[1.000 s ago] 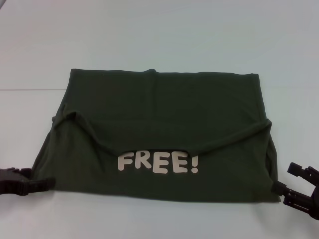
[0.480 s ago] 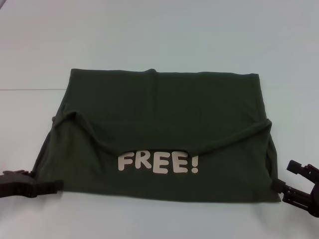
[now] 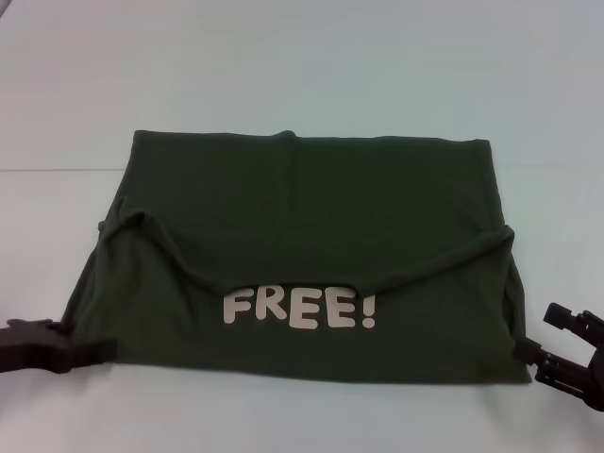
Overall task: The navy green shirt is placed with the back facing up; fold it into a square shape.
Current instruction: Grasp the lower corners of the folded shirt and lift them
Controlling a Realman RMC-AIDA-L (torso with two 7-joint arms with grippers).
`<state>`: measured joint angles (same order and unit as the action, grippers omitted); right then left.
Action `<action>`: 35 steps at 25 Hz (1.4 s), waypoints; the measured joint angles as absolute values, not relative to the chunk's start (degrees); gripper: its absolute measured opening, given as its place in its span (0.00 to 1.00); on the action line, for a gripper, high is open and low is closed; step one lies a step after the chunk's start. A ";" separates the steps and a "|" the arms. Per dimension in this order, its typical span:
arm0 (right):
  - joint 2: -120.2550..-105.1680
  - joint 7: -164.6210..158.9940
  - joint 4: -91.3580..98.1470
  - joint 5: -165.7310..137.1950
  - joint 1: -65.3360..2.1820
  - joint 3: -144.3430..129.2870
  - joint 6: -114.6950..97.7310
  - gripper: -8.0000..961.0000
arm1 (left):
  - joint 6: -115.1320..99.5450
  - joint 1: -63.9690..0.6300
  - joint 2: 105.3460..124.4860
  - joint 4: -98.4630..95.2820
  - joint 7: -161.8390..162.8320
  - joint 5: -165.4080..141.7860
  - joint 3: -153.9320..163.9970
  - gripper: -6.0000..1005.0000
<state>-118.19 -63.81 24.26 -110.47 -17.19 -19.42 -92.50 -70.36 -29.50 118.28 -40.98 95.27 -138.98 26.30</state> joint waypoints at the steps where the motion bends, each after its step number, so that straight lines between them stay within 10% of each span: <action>1: -118.21 -63.81 24.26 -110.47 -17.15 -19.41 -92.50 0.98 | -69.78 -29.40 118.38 -41.02 95.20 -138.90 26.28 0.85; 21: -117.74 -66.87 24.26 -109.89 -17.35 -19.35 -93.26 0.98 | -68.83 -29.44 119.32 -41.70 92.56 -139.03 27.00 0.07; 35: -114.55 -110.96 39.55 -115.35 -19.44 -19.97 -90.25 0.98 | -70.12 -29.28 119.17 -42.82 92.74 -138.28 26.35 0.06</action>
<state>-114.55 -110.96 39.55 -115.35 -19.44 -19.97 -90.25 -70.12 -29.28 119.17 -42.82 92.74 -138.28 26.35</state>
